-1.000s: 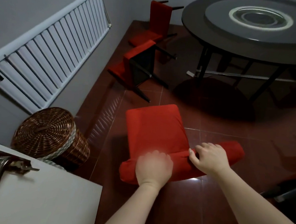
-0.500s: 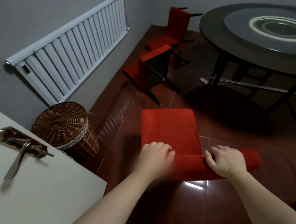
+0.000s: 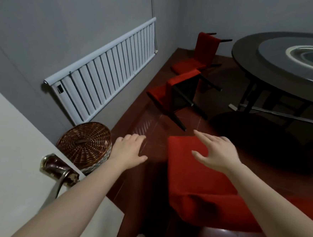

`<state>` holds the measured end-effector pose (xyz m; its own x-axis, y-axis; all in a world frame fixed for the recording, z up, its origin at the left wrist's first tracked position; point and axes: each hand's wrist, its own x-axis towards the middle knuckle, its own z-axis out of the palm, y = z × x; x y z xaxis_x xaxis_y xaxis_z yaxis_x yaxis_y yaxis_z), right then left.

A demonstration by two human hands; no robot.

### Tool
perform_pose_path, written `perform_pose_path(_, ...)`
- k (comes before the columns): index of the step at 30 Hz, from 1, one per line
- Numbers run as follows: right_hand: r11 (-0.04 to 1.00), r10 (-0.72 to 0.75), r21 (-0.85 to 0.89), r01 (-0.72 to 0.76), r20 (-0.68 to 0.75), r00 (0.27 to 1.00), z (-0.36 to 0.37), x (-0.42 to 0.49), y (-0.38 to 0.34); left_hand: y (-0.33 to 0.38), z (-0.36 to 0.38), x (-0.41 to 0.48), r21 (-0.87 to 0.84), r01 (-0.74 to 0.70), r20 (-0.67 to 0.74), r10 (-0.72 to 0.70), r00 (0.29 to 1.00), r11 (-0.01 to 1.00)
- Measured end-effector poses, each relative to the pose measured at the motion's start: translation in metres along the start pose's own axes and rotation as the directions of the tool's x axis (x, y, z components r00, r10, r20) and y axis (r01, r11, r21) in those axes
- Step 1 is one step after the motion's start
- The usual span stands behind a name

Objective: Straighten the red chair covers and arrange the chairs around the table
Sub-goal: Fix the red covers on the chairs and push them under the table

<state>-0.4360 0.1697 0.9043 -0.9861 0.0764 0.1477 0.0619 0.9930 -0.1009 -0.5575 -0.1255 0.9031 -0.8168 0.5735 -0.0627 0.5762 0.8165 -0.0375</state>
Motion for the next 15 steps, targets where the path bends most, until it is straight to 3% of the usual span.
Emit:
perform_pose_path(9, 0.997, -0.041, 0.054, 0.05, -0.165, 0.985, -0.024, 0.144, -0.069, -0.089, -0.072, 0.111, -0.006, -0.057, -0.072, 0.056, 0.996, 0.998)
perform_pose_path(15, 0.998, -0.056, -0.023, 0.055, -0.09, 0.994, -0.026, 0.198, -0.075, -0.115, -0.1, 0.166, -0.051, -0.112, -0.059, 0.109, 0.992, 0.992)
